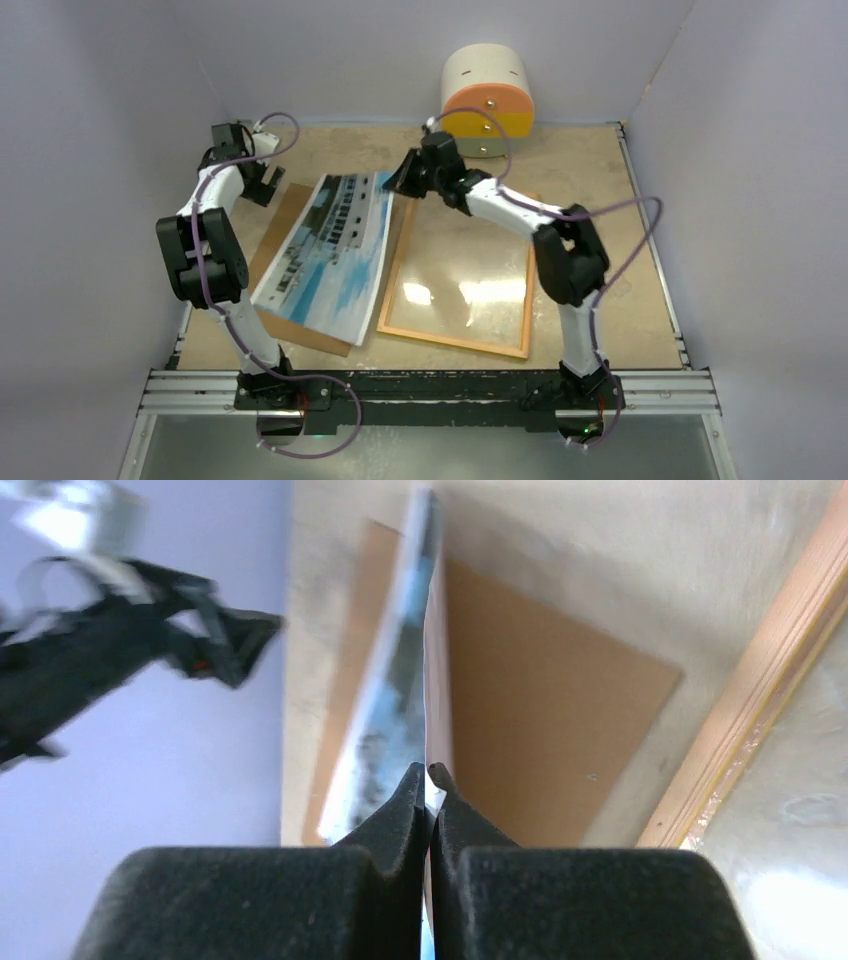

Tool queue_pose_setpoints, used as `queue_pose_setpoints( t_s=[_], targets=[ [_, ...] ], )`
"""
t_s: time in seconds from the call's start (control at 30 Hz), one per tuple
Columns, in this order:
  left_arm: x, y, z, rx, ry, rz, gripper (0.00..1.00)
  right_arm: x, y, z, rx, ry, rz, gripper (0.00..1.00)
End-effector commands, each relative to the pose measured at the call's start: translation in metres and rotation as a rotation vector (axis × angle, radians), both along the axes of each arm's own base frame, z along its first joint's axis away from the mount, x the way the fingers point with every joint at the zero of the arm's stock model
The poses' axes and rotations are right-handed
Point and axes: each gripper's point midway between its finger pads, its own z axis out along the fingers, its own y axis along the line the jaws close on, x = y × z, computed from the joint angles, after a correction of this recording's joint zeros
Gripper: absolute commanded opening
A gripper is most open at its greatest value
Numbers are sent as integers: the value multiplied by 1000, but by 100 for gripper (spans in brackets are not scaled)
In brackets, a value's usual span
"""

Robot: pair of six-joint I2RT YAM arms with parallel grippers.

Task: Put the photo into the frame
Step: Pick up the photo at the center of the board, then turn over the photo from the photo frame.

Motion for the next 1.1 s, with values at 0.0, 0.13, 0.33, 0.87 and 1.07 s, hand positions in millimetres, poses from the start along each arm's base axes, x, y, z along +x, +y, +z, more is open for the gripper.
queue_pose_setpoints(
  t_s=[0.0, 0.13, 0.33, 0.87, 1.07],
  targets=[
    [-13, -19, 35, -115, -11, -43, 100, 7, -73, 199, -7, -421, -75, 0],
    [-24, -22, 41, -116, -18, -47, 100, -17, -152, 278, -110, -529, -180, 0],
    [-36, -28, 43, -122, -20, -69, 100, -105, -282, 401, -263, -817, -531, 0],
    [-51, -36, 54, -97, -36, -88, 100, -71, -292, 280, -681, -409, -463, 0],
    [-53, -34, 51, -78, -25, -85, 100, -54, -240, 206, -545, -217, -350, 0]
  ],
)
